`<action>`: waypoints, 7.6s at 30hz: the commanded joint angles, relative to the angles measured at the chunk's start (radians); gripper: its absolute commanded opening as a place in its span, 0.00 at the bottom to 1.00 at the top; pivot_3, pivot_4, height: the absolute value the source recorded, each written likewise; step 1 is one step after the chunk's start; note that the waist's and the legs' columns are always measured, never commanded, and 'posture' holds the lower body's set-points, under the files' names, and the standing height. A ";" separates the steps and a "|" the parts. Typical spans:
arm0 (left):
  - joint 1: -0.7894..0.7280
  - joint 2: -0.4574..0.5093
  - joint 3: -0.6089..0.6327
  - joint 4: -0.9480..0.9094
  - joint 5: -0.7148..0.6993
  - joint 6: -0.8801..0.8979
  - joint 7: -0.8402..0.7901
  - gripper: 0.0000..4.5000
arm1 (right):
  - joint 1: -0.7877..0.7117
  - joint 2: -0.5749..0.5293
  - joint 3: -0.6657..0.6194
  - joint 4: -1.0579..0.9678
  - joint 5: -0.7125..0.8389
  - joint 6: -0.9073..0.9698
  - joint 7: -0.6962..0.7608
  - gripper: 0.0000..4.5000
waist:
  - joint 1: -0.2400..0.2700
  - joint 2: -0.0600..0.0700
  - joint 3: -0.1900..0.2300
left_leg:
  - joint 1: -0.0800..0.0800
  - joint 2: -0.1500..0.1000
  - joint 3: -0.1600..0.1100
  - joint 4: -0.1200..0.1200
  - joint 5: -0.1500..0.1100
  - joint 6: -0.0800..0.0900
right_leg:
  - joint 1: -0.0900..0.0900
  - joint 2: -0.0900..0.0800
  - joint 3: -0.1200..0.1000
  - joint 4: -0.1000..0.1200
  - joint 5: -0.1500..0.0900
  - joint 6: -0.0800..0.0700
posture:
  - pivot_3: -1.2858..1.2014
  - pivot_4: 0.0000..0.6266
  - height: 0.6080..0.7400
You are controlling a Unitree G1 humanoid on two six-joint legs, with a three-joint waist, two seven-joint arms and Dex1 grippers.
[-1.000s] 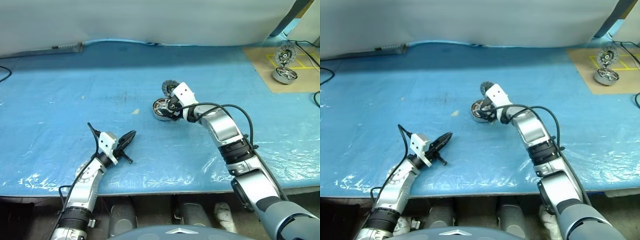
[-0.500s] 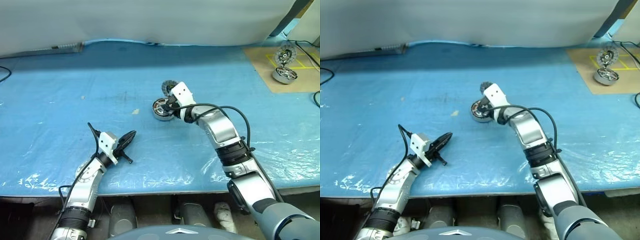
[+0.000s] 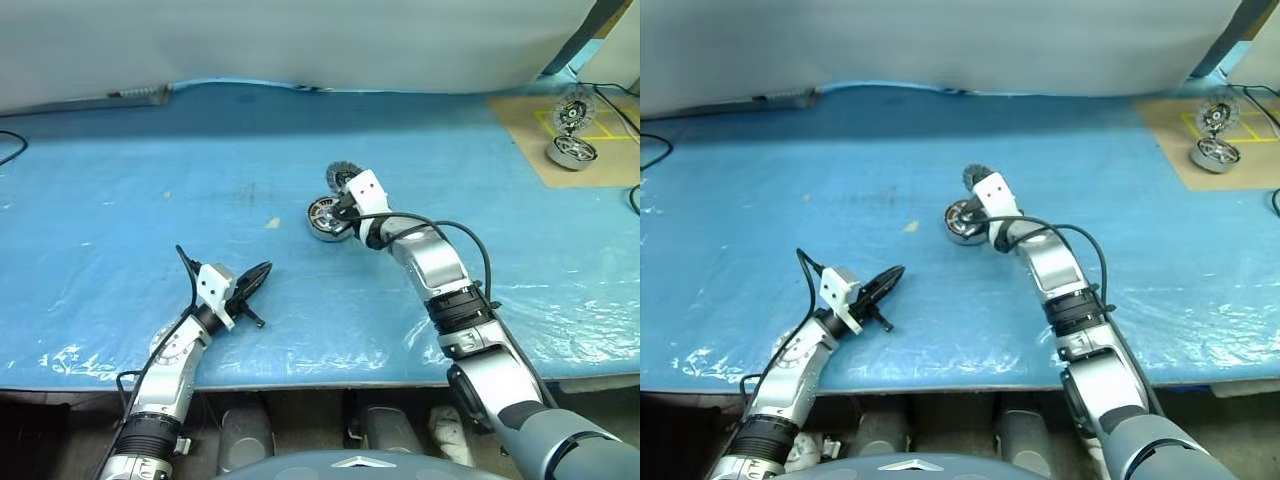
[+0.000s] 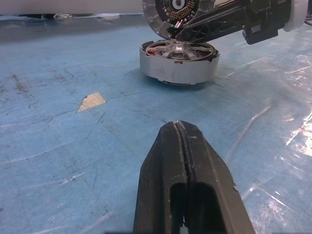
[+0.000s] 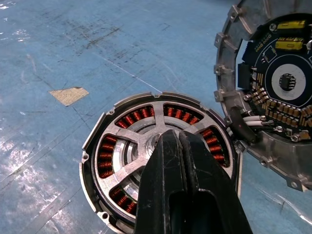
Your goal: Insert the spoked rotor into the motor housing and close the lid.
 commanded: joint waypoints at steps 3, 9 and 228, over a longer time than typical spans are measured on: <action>-0.016 0.009 0.007 -0.024 -0.005 0.008 0.004 0.00 | 0.042 -0.017 -0.035 -0.032 -0.010 0.046 -0.043 0.00 | 0.005 0.000 0.000 | 0.000 0.000 0.000 0.000 0.000 0.000 | 0.000 0.000 0.000 0.000 0.000 0.000 | 0.52 0.24 1.00; -0.010 0.008 0.000 -0.046 -0.004 0.024 0.007 0.00 | 0.045 0.001 -0.050 -0.036 -0.013 0.054 -0.093 0.00 | -0.001 0.000 0.000 | 0.000 0.000 0.000 0.000 0.000 0.000 | 0.000 0.000 0.000 0.000 0.000 0.000 | 0.52 0.24 1.00; -0.865 -0.028 0.070 0.610 -0.135 0.924 -0.123 0.00 | 0.075 0.032 0.081 0.147 -0.118 -0.162 0.064 0.66 | -0.001 0.002 -0.005 | -0.002 0.000 -0.001 -0.008 0.000 0.001 | 0.002 0.001 -0.003 -0.012 0.001 -0.003 | 0.52 0.24 1.00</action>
